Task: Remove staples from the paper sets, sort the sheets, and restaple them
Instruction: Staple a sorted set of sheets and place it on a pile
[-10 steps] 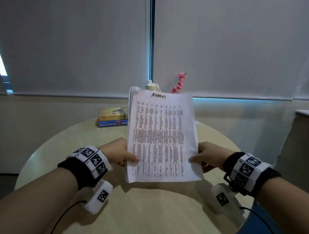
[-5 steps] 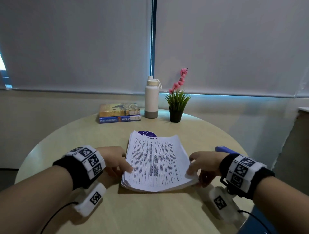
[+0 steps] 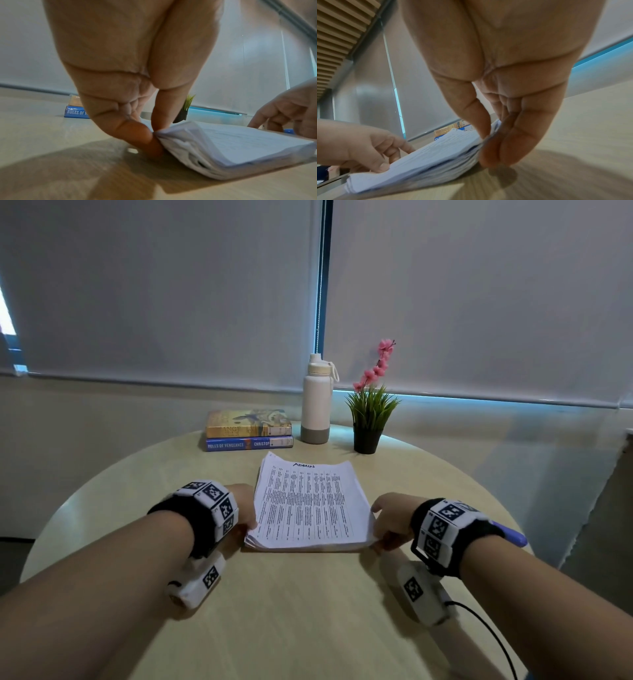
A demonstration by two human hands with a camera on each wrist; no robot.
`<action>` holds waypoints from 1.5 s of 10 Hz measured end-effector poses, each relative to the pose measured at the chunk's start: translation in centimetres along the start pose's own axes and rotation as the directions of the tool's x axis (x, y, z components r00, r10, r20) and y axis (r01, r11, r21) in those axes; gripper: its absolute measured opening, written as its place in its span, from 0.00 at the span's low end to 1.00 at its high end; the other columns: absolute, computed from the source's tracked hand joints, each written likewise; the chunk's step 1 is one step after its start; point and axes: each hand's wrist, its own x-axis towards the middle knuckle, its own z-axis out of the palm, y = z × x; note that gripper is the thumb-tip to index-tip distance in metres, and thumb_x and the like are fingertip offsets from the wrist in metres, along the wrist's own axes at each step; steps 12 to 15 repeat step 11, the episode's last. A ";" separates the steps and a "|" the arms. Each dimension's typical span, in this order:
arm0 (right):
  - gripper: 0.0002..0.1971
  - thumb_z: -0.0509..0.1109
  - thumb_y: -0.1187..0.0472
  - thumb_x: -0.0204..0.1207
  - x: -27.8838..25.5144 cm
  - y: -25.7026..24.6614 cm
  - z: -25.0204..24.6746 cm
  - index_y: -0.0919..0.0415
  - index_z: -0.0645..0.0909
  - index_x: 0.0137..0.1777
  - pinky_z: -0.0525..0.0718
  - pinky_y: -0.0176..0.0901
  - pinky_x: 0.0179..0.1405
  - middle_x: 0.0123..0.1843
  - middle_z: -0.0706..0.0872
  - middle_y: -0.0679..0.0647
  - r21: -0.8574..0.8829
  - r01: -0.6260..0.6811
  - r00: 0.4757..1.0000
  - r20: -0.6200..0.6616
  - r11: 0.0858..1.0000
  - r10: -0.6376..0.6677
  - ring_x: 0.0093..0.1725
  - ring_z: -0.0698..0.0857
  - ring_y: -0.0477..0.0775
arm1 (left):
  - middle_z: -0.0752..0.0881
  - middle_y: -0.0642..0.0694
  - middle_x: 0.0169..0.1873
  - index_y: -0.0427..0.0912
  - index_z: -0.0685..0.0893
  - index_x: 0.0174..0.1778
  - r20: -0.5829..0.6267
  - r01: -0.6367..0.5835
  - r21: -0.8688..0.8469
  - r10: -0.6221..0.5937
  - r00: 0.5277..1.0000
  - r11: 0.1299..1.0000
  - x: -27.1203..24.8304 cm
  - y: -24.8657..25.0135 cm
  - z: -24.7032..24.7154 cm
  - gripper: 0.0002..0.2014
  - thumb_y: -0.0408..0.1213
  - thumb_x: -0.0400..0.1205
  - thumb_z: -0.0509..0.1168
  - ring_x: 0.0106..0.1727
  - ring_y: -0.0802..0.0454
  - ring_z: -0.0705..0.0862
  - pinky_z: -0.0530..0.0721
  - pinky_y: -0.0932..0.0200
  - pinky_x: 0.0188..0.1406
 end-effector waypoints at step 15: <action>0.15 0.64 0.65 0.74 0.3 6.3 -5.8 0.63 0.85 0.58 0.77 0.41 0.52 0.59 0.87 0.60 -0.562 -0.088 0.942 -0.317 0.823 -0.115 0.59 0.84 0.61 | 0.80 0.77 0.53 0.74 0.72 0.60 0.078 -0.424 -0.319 0.469 0.880 0.848 -15.8 -4.0 2.9 0.47 0.89 0.44 0.49 0.50 0.75 0.83 0.82 0.72 0.49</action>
